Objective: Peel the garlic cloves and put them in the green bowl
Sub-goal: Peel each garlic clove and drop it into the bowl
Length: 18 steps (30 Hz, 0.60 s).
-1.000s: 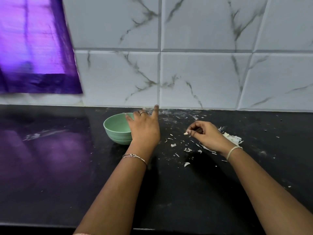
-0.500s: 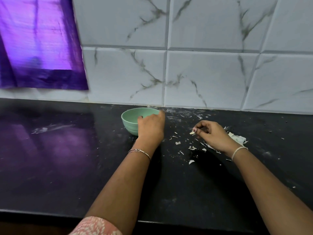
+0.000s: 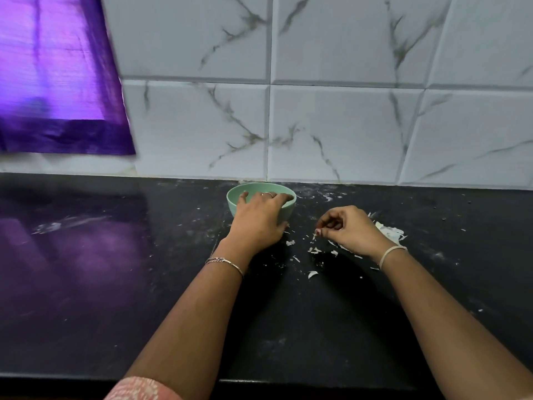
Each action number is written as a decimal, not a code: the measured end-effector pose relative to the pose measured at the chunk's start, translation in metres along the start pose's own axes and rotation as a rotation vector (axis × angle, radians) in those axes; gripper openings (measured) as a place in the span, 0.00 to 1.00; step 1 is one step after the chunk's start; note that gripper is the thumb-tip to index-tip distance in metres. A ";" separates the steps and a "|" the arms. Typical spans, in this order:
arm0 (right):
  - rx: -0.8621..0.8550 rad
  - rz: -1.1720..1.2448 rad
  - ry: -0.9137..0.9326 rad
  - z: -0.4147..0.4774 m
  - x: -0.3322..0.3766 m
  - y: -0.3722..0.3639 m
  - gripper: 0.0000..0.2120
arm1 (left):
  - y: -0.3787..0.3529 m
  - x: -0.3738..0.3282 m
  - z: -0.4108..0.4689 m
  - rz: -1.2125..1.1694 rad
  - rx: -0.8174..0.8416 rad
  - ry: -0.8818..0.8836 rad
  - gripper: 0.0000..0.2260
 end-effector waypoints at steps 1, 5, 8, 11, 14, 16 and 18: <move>0.006 -0.009 -0.004 0.000 0.000 0.000 0.05 | 0.002 -0.002 -0.001 -0.010 -0.021 -0.004 0.24; 0.004 -0.045 -0.003 0.000 0.002 0.001 0.05 | 0.008 -0.012 -0.002 -0.139 -0.213 -0.012 0.14; 0.032 -0.073 -0.010 0.000 0.004 0.000 0.04 | 0.003 -0.018 -0.002 -0.211 -0.023 -0.052 0.07; 0.065 0.009 -0.009 -0.001 0.003 -0.002 0.06 | -0.013 -0.028 -0.006 -0.136 0.179 -0.101 0.08; 0.080 0.150 -0.019 -0.002 0.003 -0.001 0.05 | -0.024 -0.033 -0.006 -0.184 0.125 -0.028 0.10; 0.065 0.209 -0.023 -0.002 0.004 -0.001 0.05 | -0.023 -0.033 -0.004 -0.232 0.071 0.015 0.11; 0.037 0.299 -0.036 -0.003 0.004 -0.001 0.06 | -0.021 -0.033 -0.003 -0.273 0.055 0.022 0.10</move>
Point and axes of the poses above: each hand's wrist, its own z-axis towards the middle knuckle, its own y-axis out of the back of the hand, x = y × z, the point moved 1 cm from there along z, towards the middle knuckle, and after that the axes turned 13 degrees about z, right-handed, at the moved point
